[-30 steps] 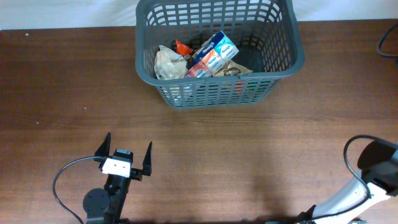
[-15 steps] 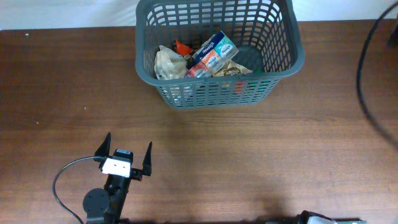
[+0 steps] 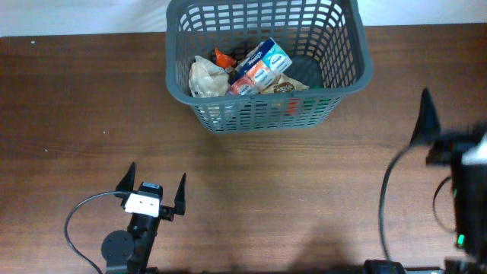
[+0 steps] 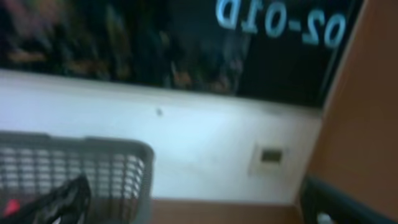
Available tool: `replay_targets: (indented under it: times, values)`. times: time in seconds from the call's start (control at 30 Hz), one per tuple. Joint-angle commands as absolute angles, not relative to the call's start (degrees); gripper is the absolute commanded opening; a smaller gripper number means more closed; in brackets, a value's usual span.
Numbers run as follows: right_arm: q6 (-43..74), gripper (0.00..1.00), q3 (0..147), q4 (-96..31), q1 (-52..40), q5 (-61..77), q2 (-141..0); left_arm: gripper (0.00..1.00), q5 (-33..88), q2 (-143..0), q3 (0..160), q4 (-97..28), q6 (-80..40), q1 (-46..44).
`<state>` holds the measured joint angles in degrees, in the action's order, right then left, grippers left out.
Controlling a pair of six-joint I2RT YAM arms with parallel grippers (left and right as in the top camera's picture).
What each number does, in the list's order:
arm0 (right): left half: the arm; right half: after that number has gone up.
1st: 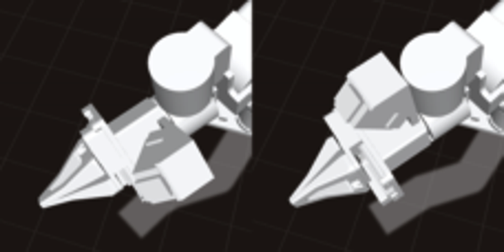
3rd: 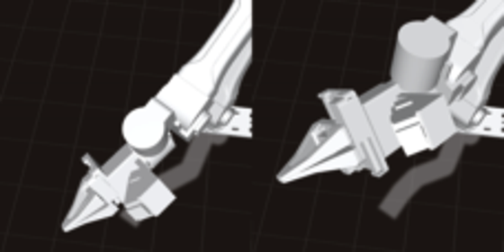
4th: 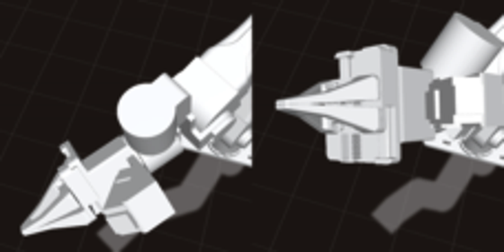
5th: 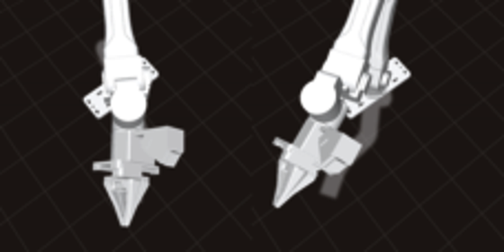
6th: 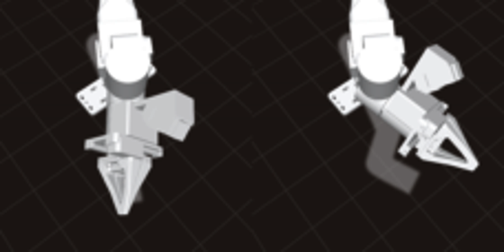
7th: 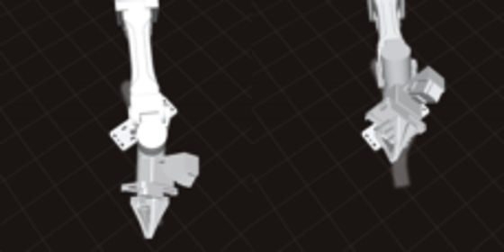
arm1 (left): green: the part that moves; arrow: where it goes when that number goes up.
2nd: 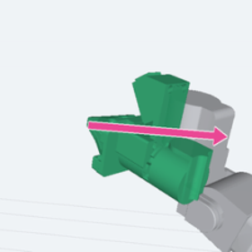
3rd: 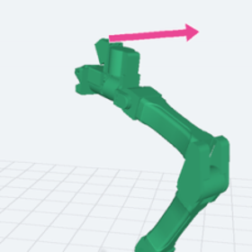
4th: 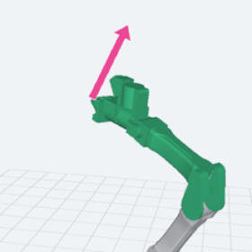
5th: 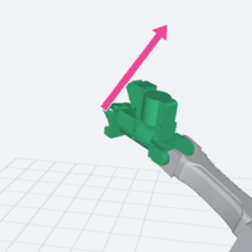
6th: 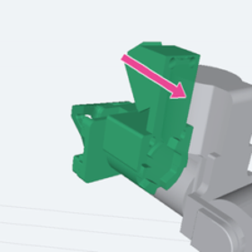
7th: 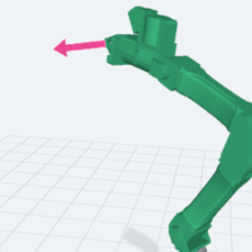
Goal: Pack container
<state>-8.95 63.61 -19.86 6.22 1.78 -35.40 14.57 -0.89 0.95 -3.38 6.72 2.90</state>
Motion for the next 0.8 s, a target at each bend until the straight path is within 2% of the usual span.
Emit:
replay_targets:
  times: [0.0, 0.13, 0.37, 0.77]
  values:
    - [-8.0, 0.99, 54.6, -14.1, 5.6, 10.8, -28.8, 0.99, 14.2, -0.3, 0.5, -3.4, 7.8, 2.6]
    - [-8.0, 0.99, 43.6, -6.2, 4.3, 16.2, -20.4, 0.99, 14.2, -0.3, 0.5, -3.4, 7.8, 2.6]
    - [-8.1, 0.99, 28.5, 1.4, -0.6, 16.5, -8.6, 0.99, 14.2, -0.3, 0.5, -3.4, 7.8, 2.6]
    - [-8.1, 0.99, 14.4, 10.3, -1.2, 11.3, -5.9, 0.99, 14.2, -0.3, 0.5, -3.4, 7.8, 2.6]
